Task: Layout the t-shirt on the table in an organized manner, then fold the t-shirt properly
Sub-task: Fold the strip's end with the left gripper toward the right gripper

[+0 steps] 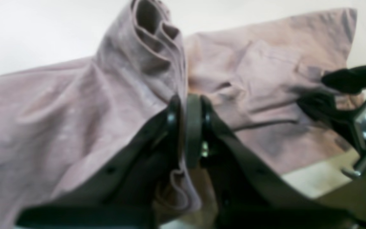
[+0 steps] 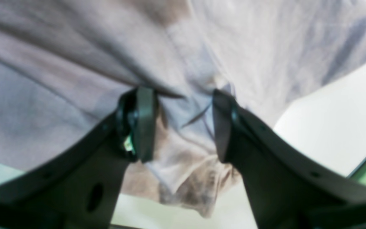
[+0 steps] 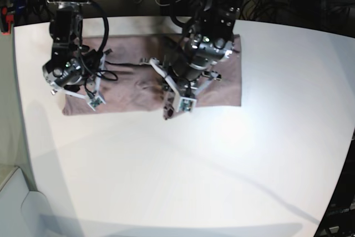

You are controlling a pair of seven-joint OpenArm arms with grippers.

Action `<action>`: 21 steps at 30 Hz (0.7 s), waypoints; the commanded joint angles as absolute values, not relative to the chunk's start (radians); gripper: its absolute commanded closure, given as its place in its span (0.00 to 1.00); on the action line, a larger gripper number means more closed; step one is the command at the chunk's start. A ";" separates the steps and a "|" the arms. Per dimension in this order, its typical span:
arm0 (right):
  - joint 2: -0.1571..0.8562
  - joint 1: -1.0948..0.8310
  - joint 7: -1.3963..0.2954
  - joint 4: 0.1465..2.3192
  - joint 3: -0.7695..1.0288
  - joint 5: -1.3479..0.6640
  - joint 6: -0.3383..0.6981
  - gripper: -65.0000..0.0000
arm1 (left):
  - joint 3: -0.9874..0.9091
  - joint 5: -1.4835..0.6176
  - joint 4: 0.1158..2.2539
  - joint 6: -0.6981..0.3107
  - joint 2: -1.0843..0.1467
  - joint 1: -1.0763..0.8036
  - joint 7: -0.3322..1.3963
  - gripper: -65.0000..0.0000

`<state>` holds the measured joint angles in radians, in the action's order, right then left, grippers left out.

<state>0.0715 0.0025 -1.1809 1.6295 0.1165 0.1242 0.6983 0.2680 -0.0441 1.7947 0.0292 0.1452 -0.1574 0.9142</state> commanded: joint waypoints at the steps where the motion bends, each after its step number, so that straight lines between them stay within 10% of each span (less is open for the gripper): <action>1: 0.071 0.004 -1.190 1.627 0.114 0.111 0.698 0.53 | 0.272 -0.053 1.808 0.031 0.157 -0.145 0.892 1.00; 21: 0.071 0.004 -1.190 1.627 0.113 0.111 0.698 0.53 | 0.317 -0.054 1.704 0.033 0.157 -0.113 0.889 0.91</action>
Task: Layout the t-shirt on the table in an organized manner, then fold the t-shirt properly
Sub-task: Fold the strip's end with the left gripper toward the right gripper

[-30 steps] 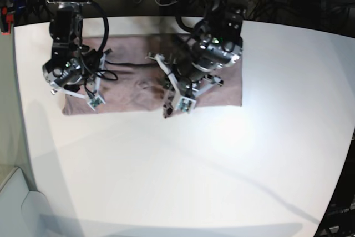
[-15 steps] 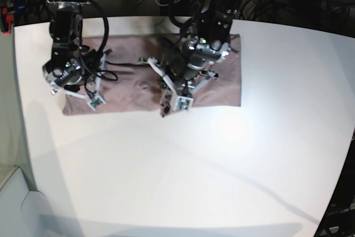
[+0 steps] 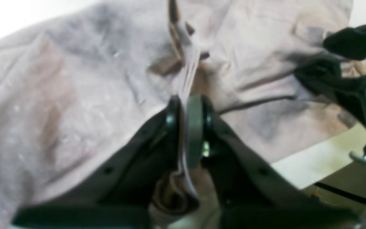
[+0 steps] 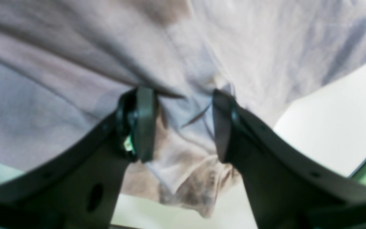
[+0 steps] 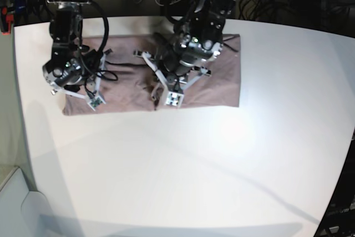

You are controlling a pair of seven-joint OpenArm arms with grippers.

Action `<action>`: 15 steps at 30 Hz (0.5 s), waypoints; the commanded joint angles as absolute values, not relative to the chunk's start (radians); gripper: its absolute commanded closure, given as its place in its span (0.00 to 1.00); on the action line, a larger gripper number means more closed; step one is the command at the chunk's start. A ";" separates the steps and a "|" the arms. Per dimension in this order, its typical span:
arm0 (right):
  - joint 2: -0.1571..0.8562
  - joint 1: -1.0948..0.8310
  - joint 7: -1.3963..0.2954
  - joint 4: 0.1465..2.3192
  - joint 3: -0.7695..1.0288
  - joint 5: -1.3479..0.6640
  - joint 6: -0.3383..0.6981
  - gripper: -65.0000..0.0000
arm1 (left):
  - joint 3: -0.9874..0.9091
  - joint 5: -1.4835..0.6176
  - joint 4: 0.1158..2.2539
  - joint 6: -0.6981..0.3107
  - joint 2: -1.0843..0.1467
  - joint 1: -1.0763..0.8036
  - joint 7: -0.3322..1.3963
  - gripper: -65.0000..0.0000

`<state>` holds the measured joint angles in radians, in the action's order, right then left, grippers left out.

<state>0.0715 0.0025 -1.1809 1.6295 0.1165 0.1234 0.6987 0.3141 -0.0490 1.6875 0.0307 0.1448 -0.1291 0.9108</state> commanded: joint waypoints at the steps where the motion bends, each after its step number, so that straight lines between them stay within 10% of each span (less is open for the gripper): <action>1: 0.071 0.004 -1.190 1.627 0.113 0.111 0.698 0.53 | 0.317 -0.054 1.704 0.033 0.157 -0.111 0.889 0.87; 15: 0.071 0.004 -1.190 1.627 0.113 0.111 0.698 0.53 | 0.311 -0.191 1.755 0.033 0.157 -0.081 0.888 0.79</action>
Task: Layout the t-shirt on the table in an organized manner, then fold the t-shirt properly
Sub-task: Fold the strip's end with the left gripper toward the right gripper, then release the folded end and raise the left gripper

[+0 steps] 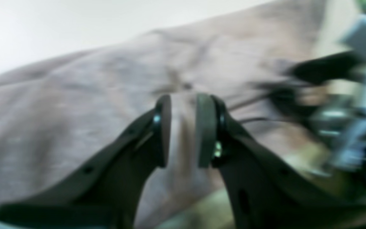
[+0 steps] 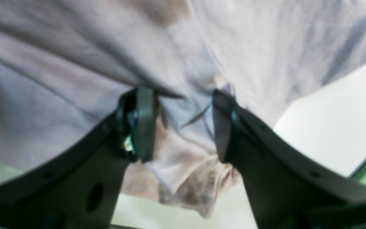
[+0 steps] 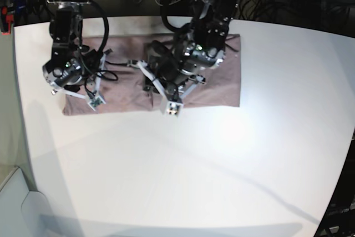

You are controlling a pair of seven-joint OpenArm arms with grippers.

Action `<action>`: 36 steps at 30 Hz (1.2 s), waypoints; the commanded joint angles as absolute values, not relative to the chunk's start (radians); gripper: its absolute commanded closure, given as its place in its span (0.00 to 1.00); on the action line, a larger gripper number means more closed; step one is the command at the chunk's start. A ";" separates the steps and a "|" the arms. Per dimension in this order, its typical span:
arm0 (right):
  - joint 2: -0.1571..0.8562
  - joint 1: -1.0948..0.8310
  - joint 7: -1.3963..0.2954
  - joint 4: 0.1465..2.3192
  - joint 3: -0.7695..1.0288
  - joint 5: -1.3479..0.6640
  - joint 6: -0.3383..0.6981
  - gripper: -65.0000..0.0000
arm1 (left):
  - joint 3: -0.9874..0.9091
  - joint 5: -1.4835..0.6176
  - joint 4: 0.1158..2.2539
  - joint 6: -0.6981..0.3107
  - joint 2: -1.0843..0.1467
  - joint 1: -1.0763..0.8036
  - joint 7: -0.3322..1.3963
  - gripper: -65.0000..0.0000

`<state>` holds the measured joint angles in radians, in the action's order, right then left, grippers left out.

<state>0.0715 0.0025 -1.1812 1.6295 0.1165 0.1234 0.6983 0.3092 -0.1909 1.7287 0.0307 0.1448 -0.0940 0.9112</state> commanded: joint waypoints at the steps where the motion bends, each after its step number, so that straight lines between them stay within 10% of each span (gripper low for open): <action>1: 0.071 0.005 -1.190 1.627 0.113 0.111 0.698 0.53 | 0.311 -0.205 1.776 0.033 0.157 -0.082 0.888 0.79; 10: 0.071 0.041 -1.201 1.633 0.113 0.111 0.698 0.52 | 0.182 -0.171 1.848 0.028 0.081 -0.140 0.889 0.87; 19: 0.097 0.051 -1.268 1.804 0.122 0.111 0.698 0.25 | -0.159 -0.371 1.868 0.022 -0.081 -0.211 0.889 0.93; 36: 0.065 0.186 -1.276 1.647 0.398 0.105 0.698 0.24 | -0.331 -0.559 1.768 0.022 -0.165 -0.196 0.889 0.93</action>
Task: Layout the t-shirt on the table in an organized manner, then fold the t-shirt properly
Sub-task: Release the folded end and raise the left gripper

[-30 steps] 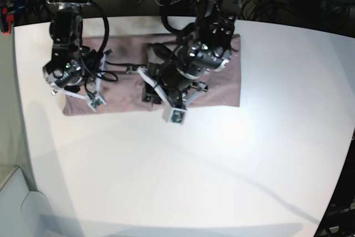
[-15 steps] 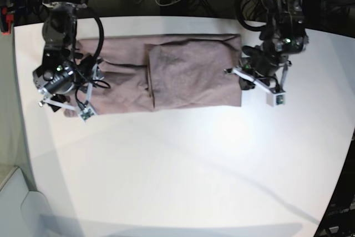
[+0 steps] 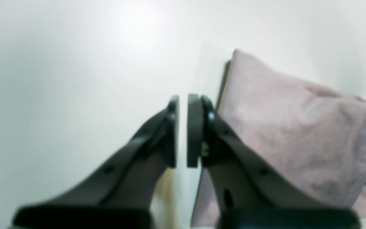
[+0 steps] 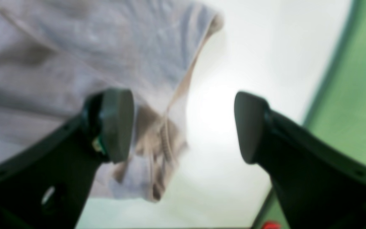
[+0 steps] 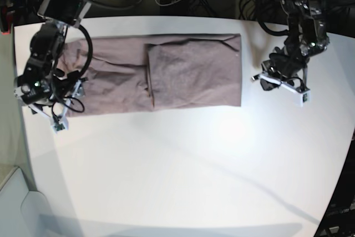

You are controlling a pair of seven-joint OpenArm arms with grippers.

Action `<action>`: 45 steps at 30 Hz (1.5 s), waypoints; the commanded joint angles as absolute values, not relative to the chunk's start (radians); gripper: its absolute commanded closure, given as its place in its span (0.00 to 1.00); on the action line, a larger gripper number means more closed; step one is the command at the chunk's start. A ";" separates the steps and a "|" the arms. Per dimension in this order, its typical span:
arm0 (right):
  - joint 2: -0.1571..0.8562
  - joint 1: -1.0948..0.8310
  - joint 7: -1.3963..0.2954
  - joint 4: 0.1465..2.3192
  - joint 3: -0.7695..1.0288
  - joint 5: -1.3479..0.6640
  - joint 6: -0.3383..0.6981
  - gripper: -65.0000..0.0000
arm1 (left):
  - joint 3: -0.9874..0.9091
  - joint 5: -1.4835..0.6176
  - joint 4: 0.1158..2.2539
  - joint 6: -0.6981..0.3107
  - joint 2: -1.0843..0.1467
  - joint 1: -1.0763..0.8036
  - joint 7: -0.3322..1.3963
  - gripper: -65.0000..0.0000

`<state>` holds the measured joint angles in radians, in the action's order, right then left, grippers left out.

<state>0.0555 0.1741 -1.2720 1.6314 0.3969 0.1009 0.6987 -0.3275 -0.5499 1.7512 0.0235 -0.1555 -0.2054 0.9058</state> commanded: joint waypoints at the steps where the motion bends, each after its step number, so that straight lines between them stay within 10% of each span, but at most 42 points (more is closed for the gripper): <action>1: 0.065 0.197 -1.276 1.612 0.415 0.105 0.698 0.24 | -0.331 -0.559 1.768 0.022 -0.165 -0.196 0.889 0.93; 20: 0.064 0.214 -1.170 1.346 0.487 0.104 0.698 0.26 | -0.331 -0.558 1.768 0.022 -0.165 -0.199 0.889 0.93; 30: 0.053 0.213 -1.175 1.345 0.486 0.108 0.698 1.00 | -0.329 -0.561 1.724 0.022 -0.165 -0.205 0.892 0.93; 45: 0.030 0.213 -1.211 1.483 0.479 0.107 0.698 1.00 | -0.298 -0.441 1.681 0.033 -0.104 -0.196 0.901 1.00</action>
<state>0.0227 0.1936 -1.2236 1.4681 0.4797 0.1078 0.6987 -0.2974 -0.4232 1.6623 0.0277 -0.0994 -0.2047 0.9077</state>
